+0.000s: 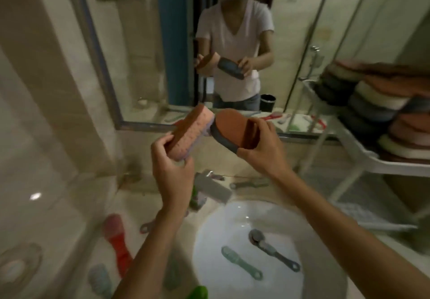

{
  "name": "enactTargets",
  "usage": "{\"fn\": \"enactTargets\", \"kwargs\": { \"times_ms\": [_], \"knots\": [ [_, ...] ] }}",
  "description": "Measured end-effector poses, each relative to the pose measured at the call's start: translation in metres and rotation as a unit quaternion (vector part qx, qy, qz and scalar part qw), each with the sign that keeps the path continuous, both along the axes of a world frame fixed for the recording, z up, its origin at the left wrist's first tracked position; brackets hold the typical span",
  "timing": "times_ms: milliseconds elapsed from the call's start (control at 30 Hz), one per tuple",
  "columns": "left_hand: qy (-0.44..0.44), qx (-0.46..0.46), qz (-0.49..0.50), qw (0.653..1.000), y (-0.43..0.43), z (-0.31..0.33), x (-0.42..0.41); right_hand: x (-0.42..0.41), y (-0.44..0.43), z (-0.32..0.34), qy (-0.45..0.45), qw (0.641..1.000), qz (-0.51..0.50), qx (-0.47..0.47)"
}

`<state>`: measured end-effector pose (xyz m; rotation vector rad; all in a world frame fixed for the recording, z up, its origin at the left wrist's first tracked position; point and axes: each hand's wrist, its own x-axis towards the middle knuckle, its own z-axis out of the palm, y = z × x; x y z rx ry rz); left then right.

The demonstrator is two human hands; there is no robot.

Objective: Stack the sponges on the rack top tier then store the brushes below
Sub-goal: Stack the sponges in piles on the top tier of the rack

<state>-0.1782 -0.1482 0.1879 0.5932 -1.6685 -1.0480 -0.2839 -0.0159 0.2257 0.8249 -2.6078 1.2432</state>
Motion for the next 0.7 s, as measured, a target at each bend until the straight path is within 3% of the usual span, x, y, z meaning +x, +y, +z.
{"fn": "enactTargets", "kwargs": {
  "times_ms": [300, 533, 700],
  "knots": [
    [0.015, -0.105, -0.129, 0.986, 0.188, 0.055, -0.078, -0.051, 0.235, 0.071, 0.045, 0.990, -0.120, 0.061],
    [-0.012, -0.183, -0.209, 0.961, 0.291, 0.088, -0.134, -0.105, 0.370, 0.109, -0.010, 0.983, -0.176, 0.042],
    [-0.037, -0.255, -0.215, 0.942, 0.333, 0.105, -0.170, -0.140, 0.417, 0.117, -0.077, 0.983, -0.163, 0.037]
  ]
}}
